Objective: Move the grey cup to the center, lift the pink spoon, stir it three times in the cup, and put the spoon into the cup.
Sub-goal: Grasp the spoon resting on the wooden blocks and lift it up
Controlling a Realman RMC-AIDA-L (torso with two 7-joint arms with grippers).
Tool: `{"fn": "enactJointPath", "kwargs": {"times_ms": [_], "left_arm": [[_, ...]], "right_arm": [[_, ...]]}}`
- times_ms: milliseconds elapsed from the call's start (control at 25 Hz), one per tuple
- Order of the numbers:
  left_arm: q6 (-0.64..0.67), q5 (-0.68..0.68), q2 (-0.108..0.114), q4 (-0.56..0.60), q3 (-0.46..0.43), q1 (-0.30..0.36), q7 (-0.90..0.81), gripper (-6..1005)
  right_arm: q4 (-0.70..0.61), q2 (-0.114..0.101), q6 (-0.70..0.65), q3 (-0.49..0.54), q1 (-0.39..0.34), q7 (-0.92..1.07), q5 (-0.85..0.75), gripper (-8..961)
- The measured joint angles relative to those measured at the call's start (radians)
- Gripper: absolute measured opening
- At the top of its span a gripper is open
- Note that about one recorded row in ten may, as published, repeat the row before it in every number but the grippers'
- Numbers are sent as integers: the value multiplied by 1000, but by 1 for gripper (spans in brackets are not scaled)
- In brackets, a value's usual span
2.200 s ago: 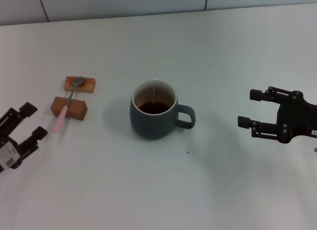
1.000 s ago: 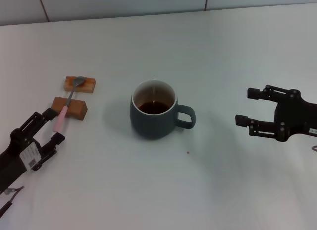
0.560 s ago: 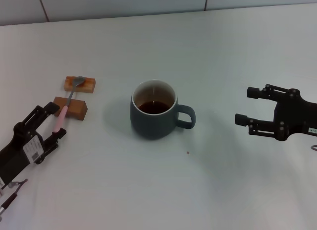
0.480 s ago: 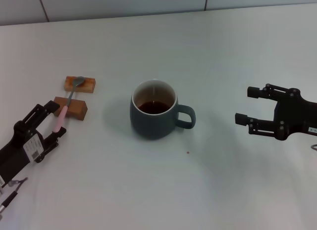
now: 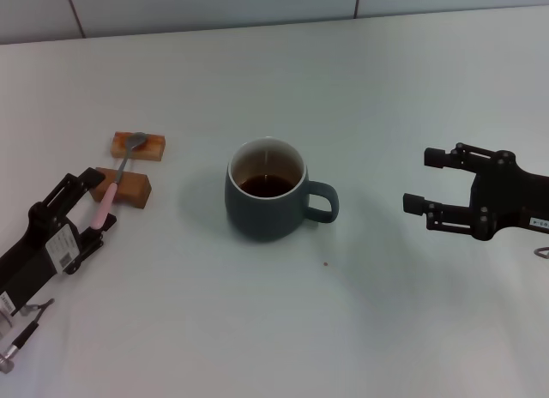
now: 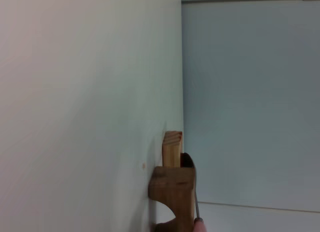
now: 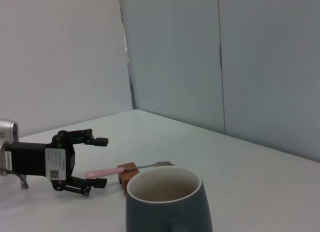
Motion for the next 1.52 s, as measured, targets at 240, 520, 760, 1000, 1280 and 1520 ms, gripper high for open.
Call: {"fn": "enactJointPath", "kwargs": {"times_ms": [240,520,760,1000,1280,1520], "left_arm": [[-12,0,-2,-11,-3,-10,1,731],[-25,0,-2,-41,-14,-14,16,725],[-34,0,-2,-52,-26,-16,29,720],[-39,0,-1,-59,-40,-25,39,714],[-42,0,-1,-62,-41,-30,40,708],[-50,0,-1,-78,-41,-24,39,702]], "right_arm": [[1,-1,0,0,2,0,0,786],[1,-1,0,0,5,0,0,787],[1,-1,0,0,6,0,0,787],[1,-1,0,0,5,0,0,787],[1,-1,0,0,5,0,0,787],[1,-2,0,0,5,0,0,787]]}}
